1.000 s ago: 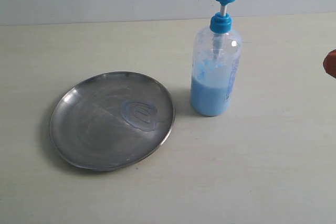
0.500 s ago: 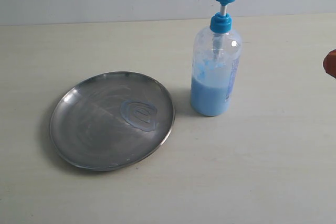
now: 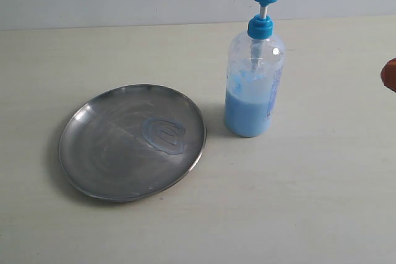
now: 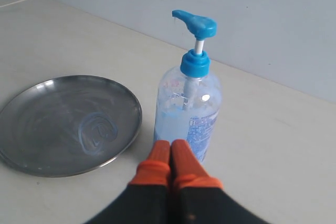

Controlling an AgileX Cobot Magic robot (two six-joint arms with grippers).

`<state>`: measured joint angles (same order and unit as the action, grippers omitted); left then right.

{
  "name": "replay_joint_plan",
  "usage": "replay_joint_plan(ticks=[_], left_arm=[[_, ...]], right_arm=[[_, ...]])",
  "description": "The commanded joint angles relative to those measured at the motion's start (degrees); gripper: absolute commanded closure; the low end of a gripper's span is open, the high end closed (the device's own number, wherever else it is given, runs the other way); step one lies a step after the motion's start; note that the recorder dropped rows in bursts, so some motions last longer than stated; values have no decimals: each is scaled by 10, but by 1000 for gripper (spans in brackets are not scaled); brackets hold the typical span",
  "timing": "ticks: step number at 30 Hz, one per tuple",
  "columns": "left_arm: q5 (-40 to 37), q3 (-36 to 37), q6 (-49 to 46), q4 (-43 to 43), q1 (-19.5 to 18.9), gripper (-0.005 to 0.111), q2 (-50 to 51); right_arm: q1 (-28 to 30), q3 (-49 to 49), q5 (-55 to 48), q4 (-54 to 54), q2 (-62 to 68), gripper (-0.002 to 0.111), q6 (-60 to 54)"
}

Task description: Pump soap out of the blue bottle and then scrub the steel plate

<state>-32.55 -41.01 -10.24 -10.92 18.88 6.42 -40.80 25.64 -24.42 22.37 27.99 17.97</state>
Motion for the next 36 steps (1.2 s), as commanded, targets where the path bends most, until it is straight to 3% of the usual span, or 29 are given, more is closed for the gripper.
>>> replay_joint_plan(ticks=[1,10,20,24,28,36], left_arm=[[81,57,-16,3,-37,107,-36],[255,206,11,-4,-84,107,-64],[347,358,50,0,-98,107,-64],[348,397,53,5,-98,107,-64],[348,410,123,83,-98,107,-64],[276,410,172,130,-98,107,-64]], right_arm=[[1,-2,7,2,-3,108,1],[1,-1,23,2,-3,108,1],[1,-1,23,2,-3,108,1],[1,-1,23,2,-3,108,1],[1,-1,23,2,-3,108,1],[1,-1,23,2,-3,108,1]])
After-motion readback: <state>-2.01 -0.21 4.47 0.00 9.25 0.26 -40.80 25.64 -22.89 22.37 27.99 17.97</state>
